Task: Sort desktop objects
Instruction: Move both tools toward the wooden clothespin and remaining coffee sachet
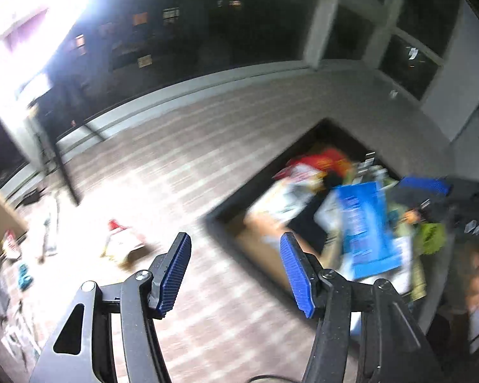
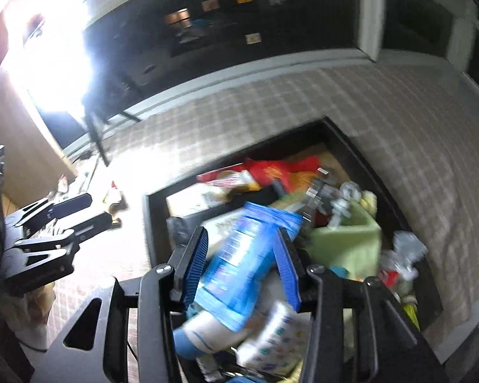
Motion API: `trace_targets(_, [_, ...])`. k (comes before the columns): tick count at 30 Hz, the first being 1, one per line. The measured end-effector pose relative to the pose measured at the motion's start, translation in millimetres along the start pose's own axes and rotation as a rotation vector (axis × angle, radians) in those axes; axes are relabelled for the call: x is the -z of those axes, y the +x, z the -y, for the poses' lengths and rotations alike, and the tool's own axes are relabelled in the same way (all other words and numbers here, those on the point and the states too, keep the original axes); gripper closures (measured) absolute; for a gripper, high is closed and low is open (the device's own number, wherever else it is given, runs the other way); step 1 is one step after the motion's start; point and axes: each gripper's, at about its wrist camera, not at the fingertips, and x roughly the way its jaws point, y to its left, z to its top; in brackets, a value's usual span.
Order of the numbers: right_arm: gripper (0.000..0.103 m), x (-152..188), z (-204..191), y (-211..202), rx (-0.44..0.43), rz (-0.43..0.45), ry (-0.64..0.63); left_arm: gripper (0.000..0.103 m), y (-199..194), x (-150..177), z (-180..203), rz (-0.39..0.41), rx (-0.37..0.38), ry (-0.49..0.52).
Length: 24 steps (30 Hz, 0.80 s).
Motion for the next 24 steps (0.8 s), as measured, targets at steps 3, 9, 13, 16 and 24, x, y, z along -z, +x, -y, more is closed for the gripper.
trace_targets(3, [0.061, -13, -29, 11, -0.032, -0.019, -0.077, 0.049, 4, 11, -32, -0.015, -0.040, -0.017])
trace_targets(9, [0.061, -34, -92, 44, -0.078, -0.067, -0.242, 0.049, 16, 29, -77, -0.054, -0.097, 0.017])
trace_targets(13, [0.060, -45, -121, 74, -0.113, -0.115, -0.284, 0.049, 27, 37, -93, -0.077, -0.105, 0.035])
trace_targets(16, [0.059, -54, -136, 101, -0.156, -0.176, -0.266, 0.049, 35, 43, -96, -0.079, -0.085, 0.074])
trace_targets(24, [0.059, -70, -181, 155, -0.163, -0.266, -0.355, 0.049, 57, 43, -103, -0.108, -0.072, 0.131])
